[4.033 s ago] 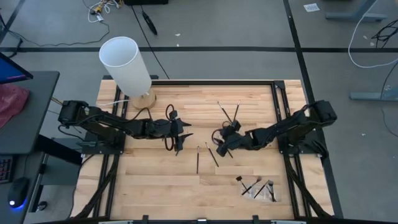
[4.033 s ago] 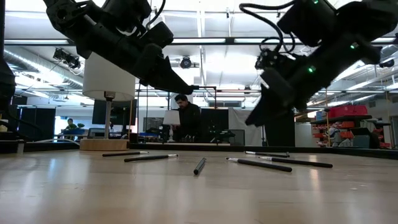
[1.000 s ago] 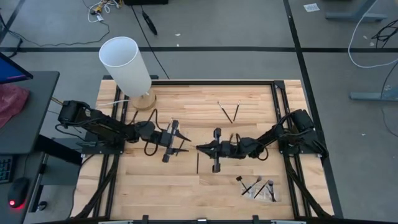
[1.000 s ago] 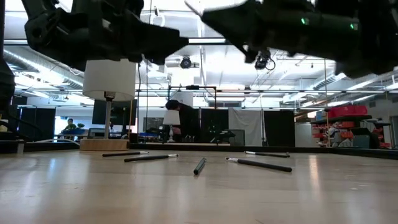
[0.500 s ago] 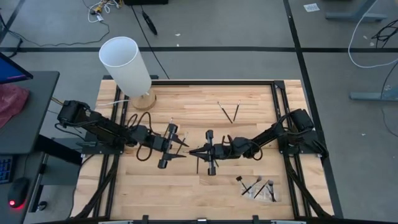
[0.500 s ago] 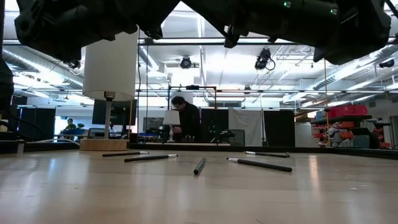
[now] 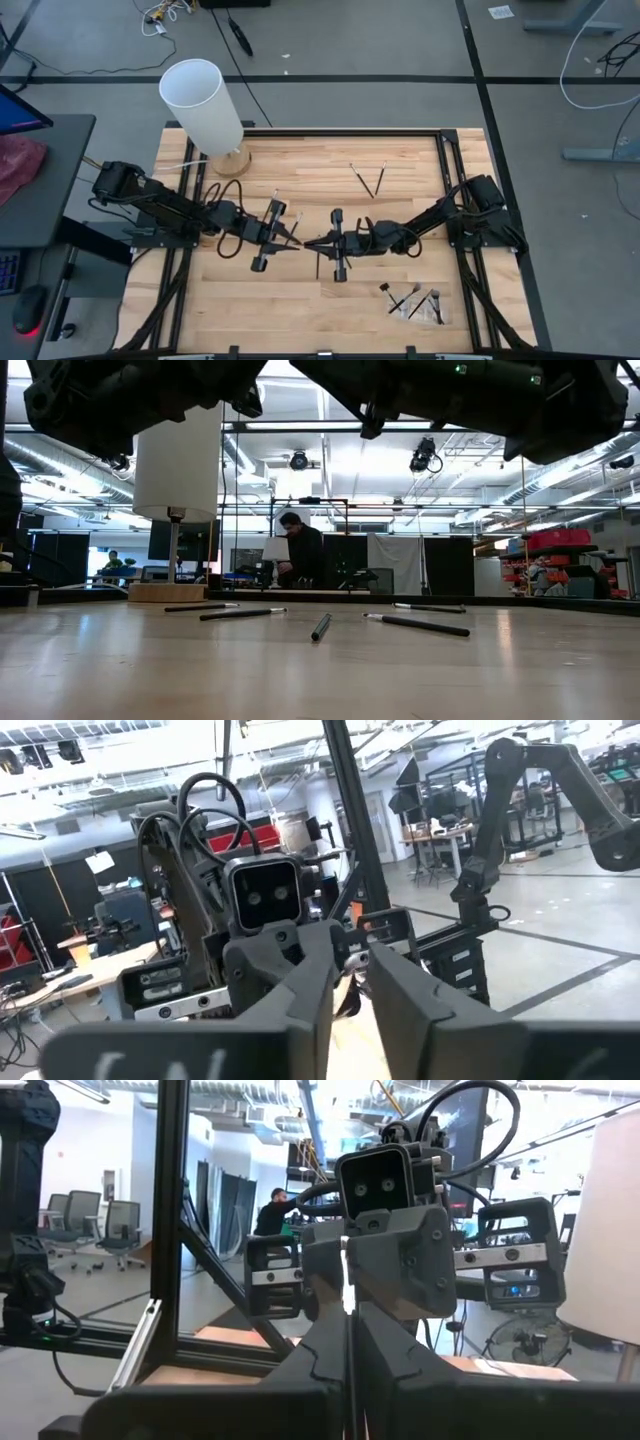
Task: Pick & Place Makeup Supplies
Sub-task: Put the silver makeup brush into the transparent organizer
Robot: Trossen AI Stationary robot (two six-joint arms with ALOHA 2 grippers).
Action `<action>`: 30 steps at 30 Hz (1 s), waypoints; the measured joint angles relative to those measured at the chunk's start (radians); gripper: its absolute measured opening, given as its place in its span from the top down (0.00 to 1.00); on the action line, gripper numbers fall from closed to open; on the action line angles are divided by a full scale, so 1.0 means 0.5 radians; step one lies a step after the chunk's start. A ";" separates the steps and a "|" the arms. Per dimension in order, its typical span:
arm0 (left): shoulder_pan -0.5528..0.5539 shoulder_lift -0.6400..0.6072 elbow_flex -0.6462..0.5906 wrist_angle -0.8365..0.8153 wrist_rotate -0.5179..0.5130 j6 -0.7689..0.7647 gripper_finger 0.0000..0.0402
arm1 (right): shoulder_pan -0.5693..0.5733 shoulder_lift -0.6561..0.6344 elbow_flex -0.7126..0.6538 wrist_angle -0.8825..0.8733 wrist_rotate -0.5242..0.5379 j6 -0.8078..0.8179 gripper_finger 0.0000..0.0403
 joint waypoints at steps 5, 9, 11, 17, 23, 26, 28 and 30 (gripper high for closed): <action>0.001 0.000 0.000 -0.010 -0.008 -0.001 0.90 | 0.001 0.000 0.000 0.001 -0.001 0.000 0.98; 0.001 0.000 0.002 -0.031 -0.006 0.001 0.89 | 0.001 0.000 -0.002 0.008 -0.001 0.000 0.98; 0.001 0.000 0.002 -0.042 0.000 0.001 0.87 | 0.001 0.000 -0.002 0.015 -0.001 0.000 0.98; 0.001 0.000 0.002 -0.047 0.000 0.002 0.76 | 0.000 0.000 -0.002 0.037 0.002 0.000 0.98; 0.001 0.000 0.002 -0.045 -0.010 0.002 0.73 | -0.011 -0.001 -0.002 0.052 0.007 0.002 0.98; 0.002 0.000 0.002 -0.041 -0.017 0.004 0.75 | -0.022 -0.001 -0.002 0.053 0.001 0.016 0.98; 0.002 0.000 0.002 -0.039 -0.049 0.004 0.77 | -0.030 -0.001 -0.002 0.060 0.001 0.037 0.98; 0.002 0.000 0.002 -0.031 -0.099 0.005 0.79 | -0.035 -0.001 -0.002 0.076 0.004 0.040 0.98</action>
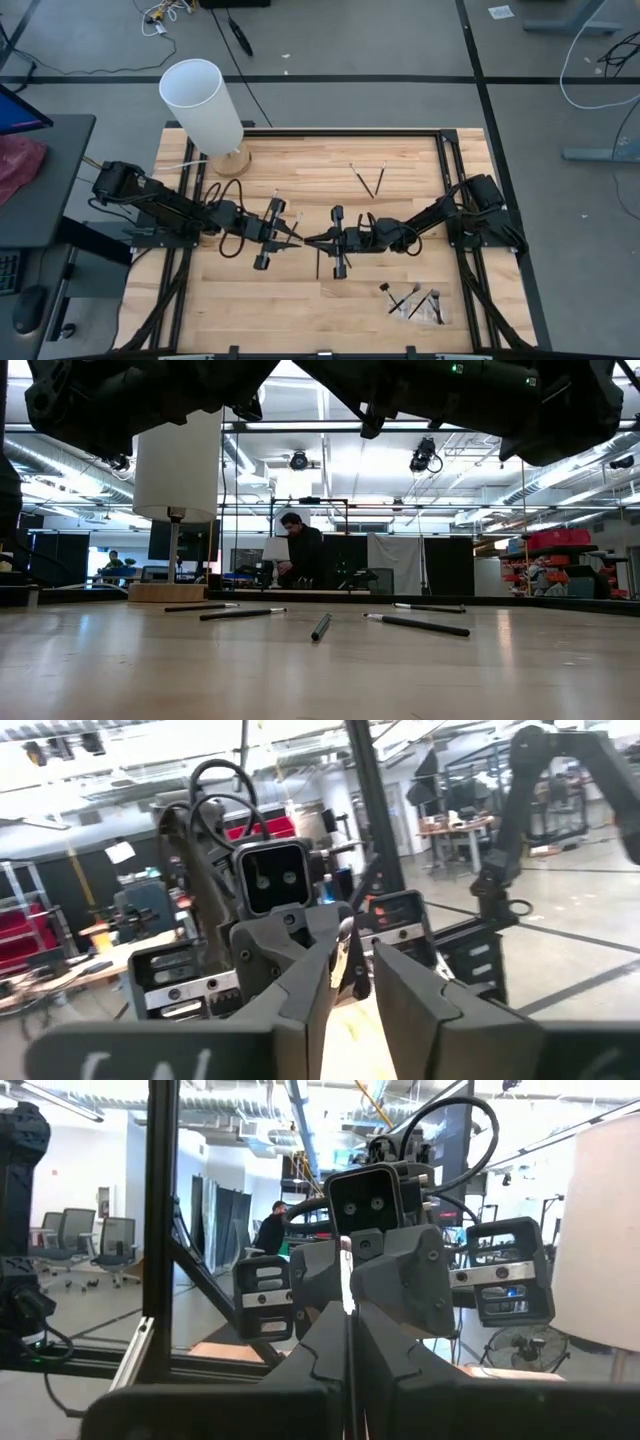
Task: Pick & Place Makeup Supplies
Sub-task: Put the silver makeup brush into the transparent organizer
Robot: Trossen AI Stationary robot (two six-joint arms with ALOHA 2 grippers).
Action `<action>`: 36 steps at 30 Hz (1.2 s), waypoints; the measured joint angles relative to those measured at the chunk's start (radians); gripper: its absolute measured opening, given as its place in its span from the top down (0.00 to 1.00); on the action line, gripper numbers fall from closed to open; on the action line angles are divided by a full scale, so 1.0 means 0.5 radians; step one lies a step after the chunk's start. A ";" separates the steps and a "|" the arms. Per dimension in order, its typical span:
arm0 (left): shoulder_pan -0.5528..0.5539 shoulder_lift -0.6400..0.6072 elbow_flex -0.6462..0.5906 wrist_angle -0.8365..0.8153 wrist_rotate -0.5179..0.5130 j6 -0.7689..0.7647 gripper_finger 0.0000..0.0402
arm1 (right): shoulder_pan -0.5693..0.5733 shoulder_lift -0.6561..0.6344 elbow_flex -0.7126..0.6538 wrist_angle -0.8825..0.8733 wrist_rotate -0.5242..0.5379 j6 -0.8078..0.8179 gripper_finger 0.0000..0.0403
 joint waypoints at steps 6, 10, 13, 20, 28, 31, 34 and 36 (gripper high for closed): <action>0.000 0.000 0.000 0.012 -0.021 -0.001 0.86 | 0.000 0.000 0.000 0.003 0.004 0.008 0.98; 0.000 0.000 0.000 0.018 -0.022 -0.001 0.88 | -0.001 -0.001 0.001 0.004 0.004 0.007 0.98; 0.000 0.000 0.000 0.019 -0.004 -0.001 0.90 | -0.002 -0.002 0.001 0.000 0.002 0.007 0.98; 0.000 0.002 -0.003 0.017 0.022 0.002 0.98 | -0.001 -0.005 0.003 -0.059 0.014 0.007 0.98; 0.001 0.002 -0.004 -0.134 -0.084 -0.002 0.99 | -0.001 -0.013 0.004 -0.296 0.231 -0.002 0.86; 0.003 -0.003 -0.004 -0.246 -0.288 -0.004 0.99 | -0.002 -0.080 0.003 -0.545 0.490 -0.016 0.77; 0.022 -0.003 -0.004 -0.298 -0.378 -0.008 1.00 | -0.003 -0.193 0.003 -0.904 0.669 -0.004 0.67; 0.041 -0.005 -0.002 -0.289 -0.369 -0.042 1.00 | -0.008 -0.268 0.002 -1.176 0.717 0.080 0.60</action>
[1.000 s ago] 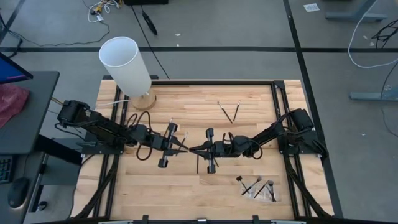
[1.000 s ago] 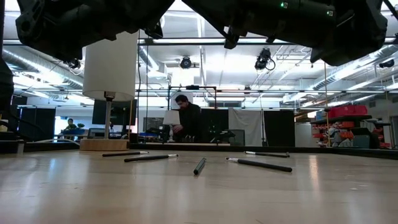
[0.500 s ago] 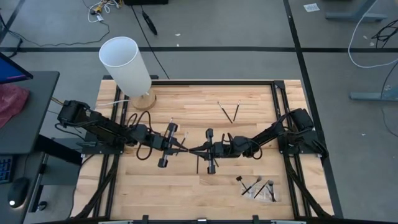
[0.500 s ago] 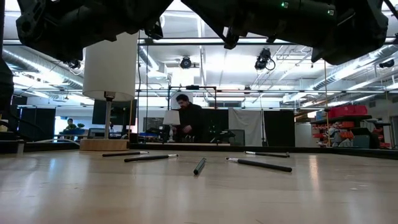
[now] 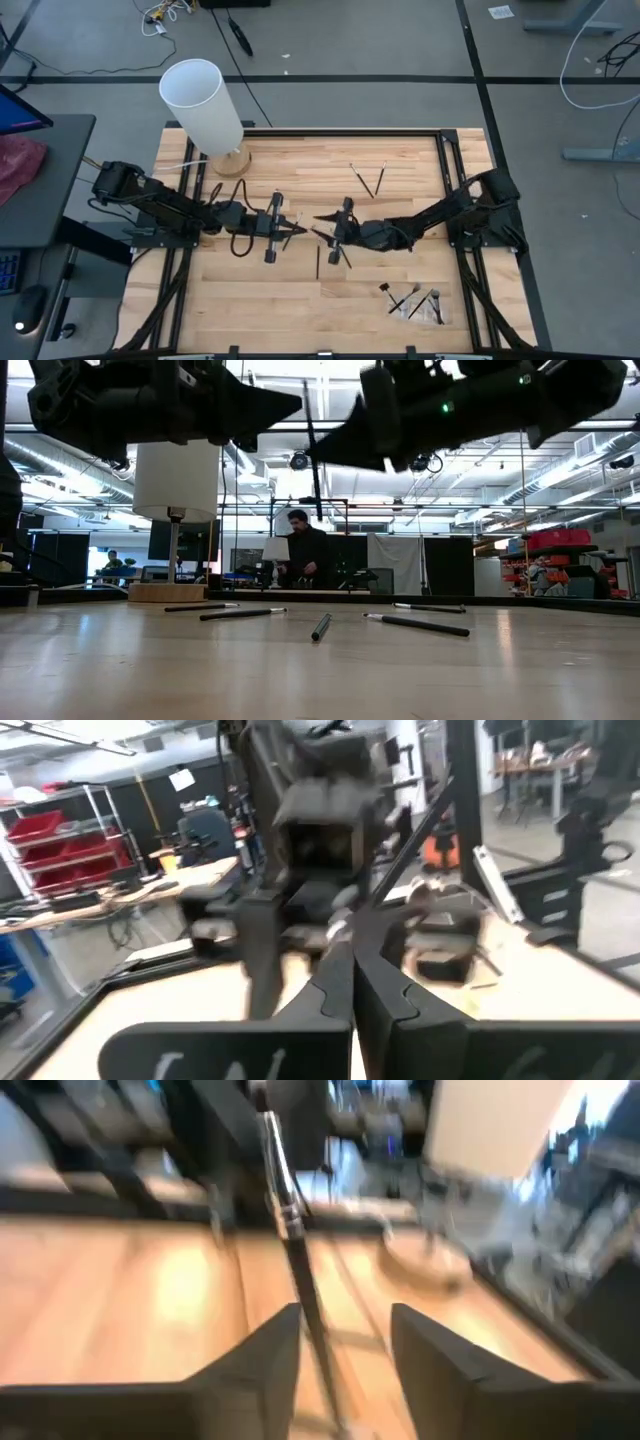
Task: Pick & Place Makeup Supplies
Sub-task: Put the silver makeup brush into the transparent organizer
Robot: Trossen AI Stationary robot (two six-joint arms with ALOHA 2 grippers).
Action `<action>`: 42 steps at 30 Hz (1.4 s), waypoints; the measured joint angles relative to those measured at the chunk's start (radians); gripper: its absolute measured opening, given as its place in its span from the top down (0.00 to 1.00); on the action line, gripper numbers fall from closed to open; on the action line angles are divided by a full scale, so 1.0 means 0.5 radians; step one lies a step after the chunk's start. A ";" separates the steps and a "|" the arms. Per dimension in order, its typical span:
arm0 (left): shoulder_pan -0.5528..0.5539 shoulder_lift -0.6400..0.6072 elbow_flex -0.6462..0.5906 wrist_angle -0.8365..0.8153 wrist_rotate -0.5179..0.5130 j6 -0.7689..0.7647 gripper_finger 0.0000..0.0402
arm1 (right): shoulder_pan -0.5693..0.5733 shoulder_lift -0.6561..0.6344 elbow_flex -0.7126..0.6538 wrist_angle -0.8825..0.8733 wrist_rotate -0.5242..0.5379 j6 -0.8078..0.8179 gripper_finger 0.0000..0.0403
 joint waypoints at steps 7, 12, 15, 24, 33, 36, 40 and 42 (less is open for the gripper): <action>0.070 -0.001 0.000 -0.034 -0.013 -0.123 1.00 | 0.007 -0.184 -0.001 -0.549 -0.016 0.333 0.40; 0.085 -0.001 0.001 -0.057 -0.018 -0.137 1.00 | 0.006 -0.167 -0.001 -0.573 0.006 0.365 0.38; 0.085 -0.001 0.002 -0.073 -0.019 -0.137 1.00 | -0.003 -0.167 -0.002 -0.592 0.059 0.419 0.41; 0.086 -0.001 0.002 -0.262 -0.024 -0.128 1.00 | -0.016 -0.175 -0.001 -0.716 0.025 0.462 0.51; 0.263 0.058 0.114 -0.883 0.438 -0.053 0.81 | 0.159 -0.422 -0.001 -1.172 0.015 0.649 0.52; 0.346 0.185 0.242 -1.027 0.691 0.032 0.71 | 0.228 -0.486 -0.001 -1.251 0.015 0.722 0.52; 0.405 0.441 0.429 -1.035 0.838 0.156 0.58 | 0.328 -0.512 -0.022 -1.300 0.015 0.819 0.52; 0.419 0.585 0.535 -1.098 0.910 0.286 0.55 | 0.379 -0.512 -0.060 -1.309 0.018 0.864 0.52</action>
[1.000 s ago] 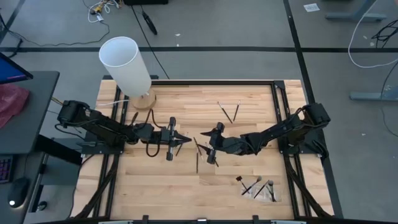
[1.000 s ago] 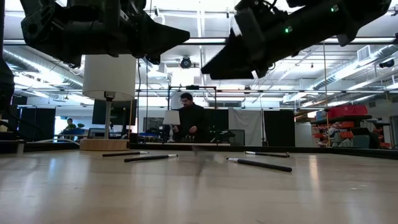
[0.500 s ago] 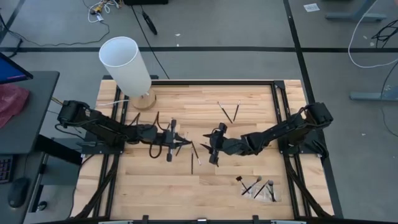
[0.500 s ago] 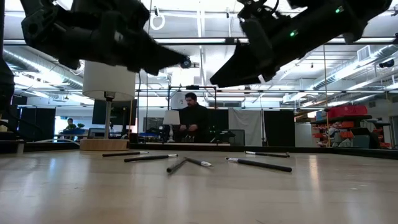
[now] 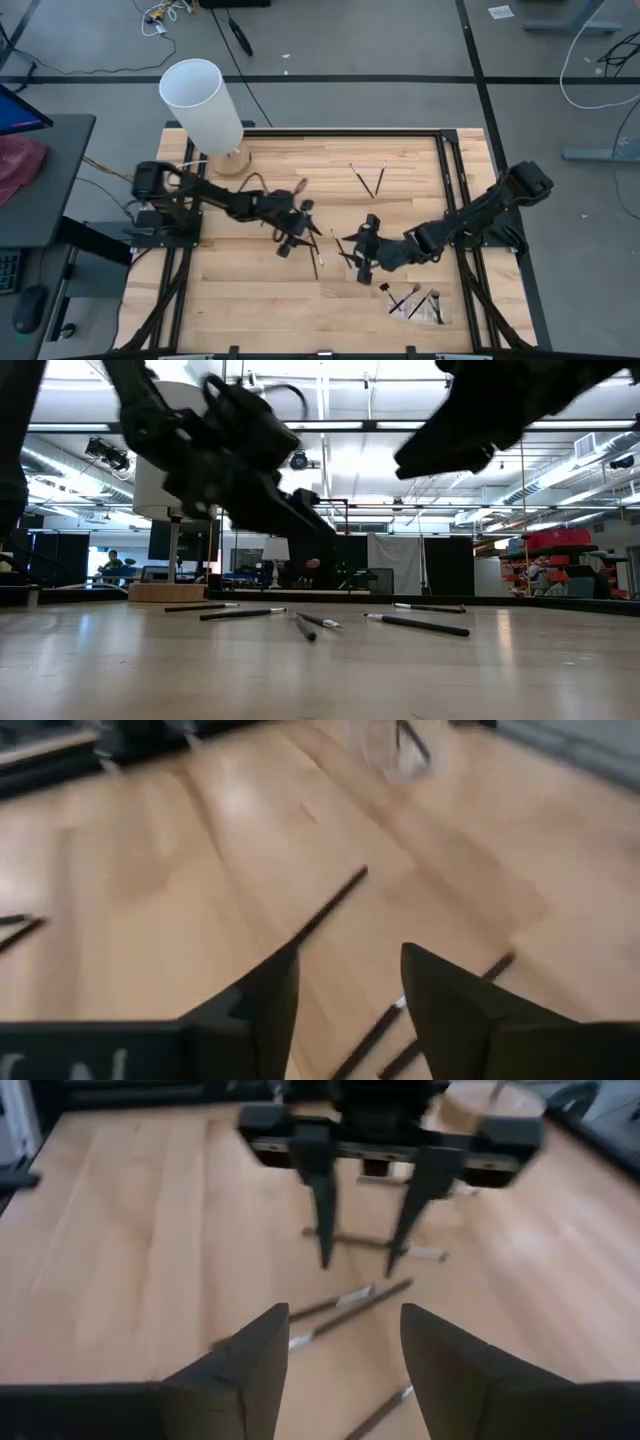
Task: Pick & Place Makeup Supplies
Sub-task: Put the silver makeup brush into the transparent organizer
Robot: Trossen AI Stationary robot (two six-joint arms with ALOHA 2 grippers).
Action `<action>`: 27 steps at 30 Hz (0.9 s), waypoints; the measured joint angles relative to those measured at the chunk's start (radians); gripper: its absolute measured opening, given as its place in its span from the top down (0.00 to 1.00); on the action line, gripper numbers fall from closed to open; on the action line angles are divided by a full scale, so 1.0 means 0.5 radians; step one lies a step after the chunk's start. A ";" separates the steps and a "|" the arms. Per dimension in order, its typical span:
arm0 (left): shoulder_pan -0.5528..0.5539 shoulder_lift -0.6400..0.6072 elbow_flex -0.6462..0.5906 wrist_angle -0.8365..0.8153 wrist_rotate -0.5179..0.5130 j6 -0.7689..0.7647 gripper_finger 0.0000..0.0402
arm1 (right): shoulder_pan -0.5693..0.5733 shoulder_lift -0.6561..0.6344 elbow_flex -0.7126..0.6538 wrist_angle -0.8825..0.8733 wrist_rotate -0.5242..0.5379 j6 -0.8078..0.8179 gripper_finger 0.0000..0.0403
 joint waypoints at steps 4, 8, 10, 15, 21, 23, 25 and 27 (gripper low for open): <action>0.032 0.183 0.197 -0.352 0.061 0.207 0.53 | 0.059 0.001 -0.084 0.013 0.056 0.217 0.52; 0.092 0.238 0.344 -0.632 0.061 0.300 0.54 | 0.080 0.001 -0.184 0.116 0.151 0.316 0.52; 0.113 0.237 0.354 -0.672 0.060 0.378 0.55 | 0.081 0.001 -0.245 0.207 0.174 0.320 0.52; 0.128 0.237 0.323 -0.690 0.062 0.589 0.55 | 0.074 0.001 -0.376 0.531 0.179 0.256 0.52; 0.110 0.319 0.313 -0.602 0.081 0.643 0.55 | 0.068 0.001 -0.455 0.787 0.183 0.166 0.52; 0.110 0.374 0.310 -0.546 0.087 0.632 0.55 | 0.064 0.001 -0.463 0.842 0.183 0.136 0.52; 0.114 0.433 0.316 -0.458 0.123 0.630 0.55 | 0.061 0.001 -0.463 0.868 0.182 0.114 0.52; 0.127 0.479 0.318 -0.407 0.154 0.620 0.56 | 0.060 0.001 -0.463 0.882 0.182 0.101 0.52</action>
